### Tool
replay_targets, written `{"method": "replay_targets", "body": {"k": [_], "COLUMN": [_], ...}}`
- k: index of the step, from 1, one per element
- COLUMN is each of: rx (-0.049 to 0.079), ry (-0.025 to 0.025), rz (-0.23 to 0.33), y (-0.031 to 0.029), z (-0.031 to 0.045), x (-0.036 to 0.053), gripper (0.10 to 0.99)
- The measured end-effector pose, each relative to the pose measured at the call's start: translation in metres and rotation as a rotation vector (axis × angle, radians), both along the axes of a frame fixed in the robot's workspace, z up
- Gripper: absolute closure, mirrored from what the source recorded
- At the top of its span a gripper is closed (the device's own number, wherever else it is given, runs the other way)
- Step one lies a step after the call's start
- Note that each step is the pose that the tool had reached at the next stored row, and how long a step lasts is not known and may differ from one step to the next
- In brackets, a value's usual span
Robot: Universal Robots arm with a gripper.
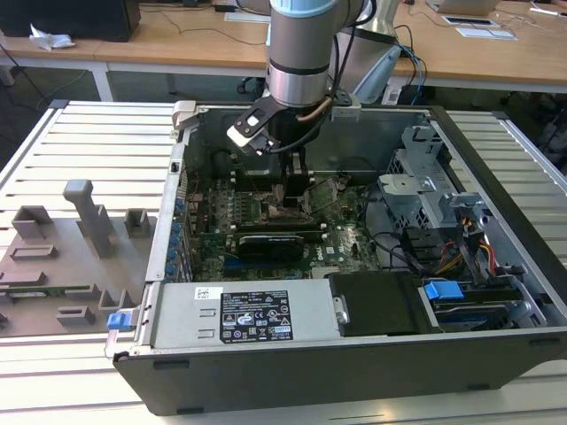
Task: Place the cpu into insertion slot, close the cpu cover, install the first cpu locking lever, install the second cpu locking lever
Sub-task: 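Place the cpu into insertion slot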
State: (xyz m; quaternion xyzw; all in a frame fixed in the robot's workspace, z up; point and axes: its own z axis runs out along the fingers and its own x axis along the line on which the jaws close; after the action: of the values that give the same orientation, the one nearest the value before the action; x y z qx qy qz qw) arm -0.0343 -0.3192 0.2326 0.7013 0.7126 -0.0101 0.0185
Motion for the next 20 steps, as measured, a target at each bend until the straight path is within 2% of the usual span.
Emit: {"method": "replay_targets", "body": {"k": [3, 7, 9, 13, 20], "rx": [0.003, 0.014, 0.023, 0.023, 0.024], "ry": [-0.0001, 0.0, -0.0001, -0.0001, -0.0001], "rz": [0.0, 0.0, 0.0, 0.001, 0.001], "y": [0.0013, 0.0013, 0.0011, 0.0011, 0.0011], "z": [-0.0042, -0.0082, -0.0126, -0.0224, -0.0296], "x": [-0.0005, -0.0024, -0.0042, -0.0046, -0.0055], "gripper": [0.545, 0.545, 0.545, 0.545, 0.545]}}
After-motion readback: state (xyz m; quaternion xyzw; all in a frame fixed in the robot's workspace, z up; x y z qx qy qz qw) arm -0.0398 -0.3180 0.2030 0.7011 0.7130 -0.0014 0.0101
